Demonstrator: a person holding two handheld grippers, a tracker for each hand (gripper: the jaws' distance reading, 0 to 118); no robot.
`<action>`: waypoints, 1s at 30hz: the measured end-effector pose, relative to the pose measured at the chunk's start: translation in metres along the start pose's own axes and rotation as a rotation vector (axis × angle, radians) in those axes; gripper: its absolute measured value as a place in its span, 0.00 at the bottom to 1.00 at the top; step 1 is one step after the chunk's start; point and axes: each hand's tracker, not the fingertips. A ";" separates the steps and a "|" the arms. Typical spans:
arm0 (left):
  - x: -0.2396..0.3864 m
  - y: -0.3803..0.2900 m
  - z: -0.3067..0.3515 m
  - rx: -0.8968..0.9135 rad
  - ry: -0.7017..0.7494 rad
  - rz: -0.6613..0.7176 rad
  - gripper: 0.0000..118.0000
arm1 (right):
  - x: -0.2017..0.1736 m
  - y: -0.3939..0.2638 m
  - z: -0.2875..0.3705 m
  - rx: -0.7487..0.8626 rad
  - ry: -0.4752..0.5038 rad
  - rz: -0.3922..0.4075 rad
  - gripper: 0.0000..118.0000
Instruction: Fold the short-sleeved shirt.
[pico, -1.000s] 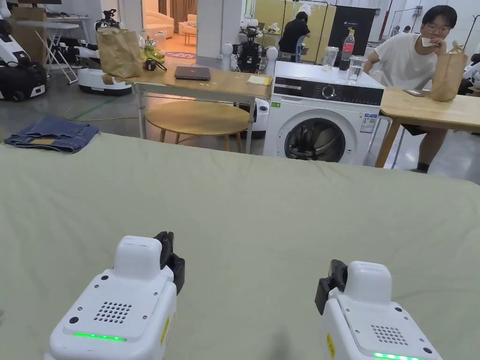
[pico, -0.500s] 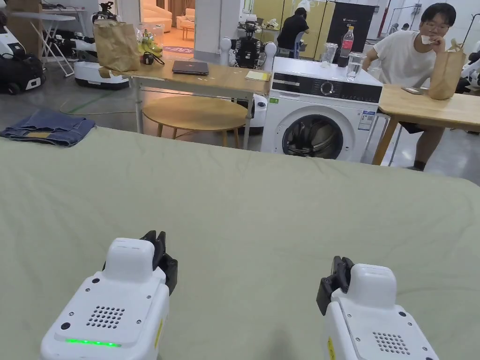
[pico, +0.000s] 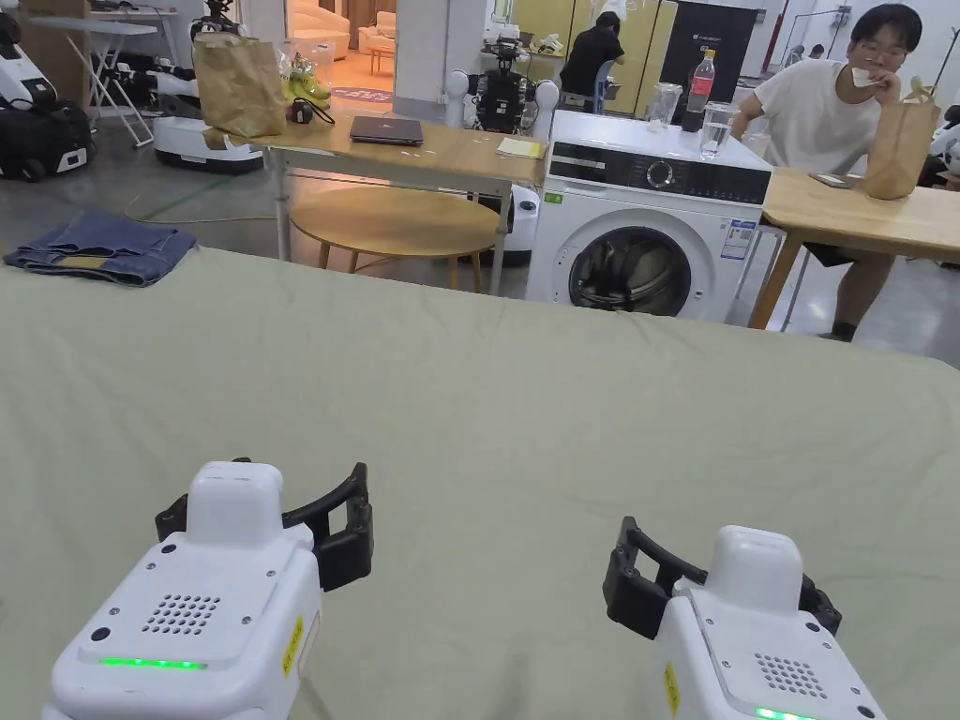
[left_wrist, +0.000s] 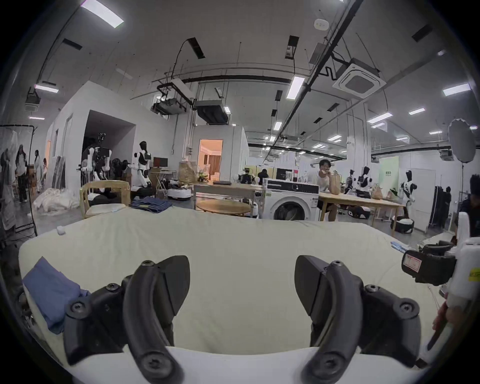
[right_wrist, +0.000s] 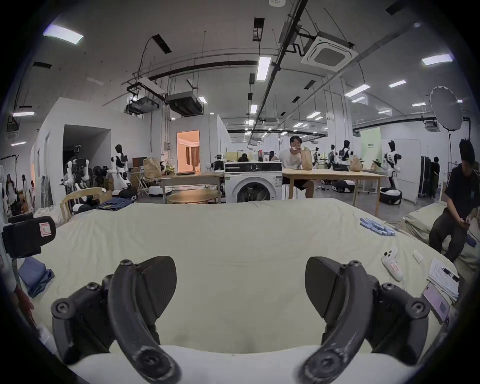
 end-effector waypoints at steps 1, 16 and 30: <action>0.000 0.000 0.001 0.006 0.006 0.007 0.71 | 0.001 0.000 0.000 0.000 0.003 -0.005 0.87; -0.009 0.001 -0.005 0.037 0.052 0.007 0.72 | 0.008 0.000 -0.011 -0.054 0.013 -0.063 0.87; -0.009 -0.003 -0.008 -0.016 0.049 -0.033 0.72 | 0.003 0.018 -0.016 -0.104 -0.059 -0.104 0.87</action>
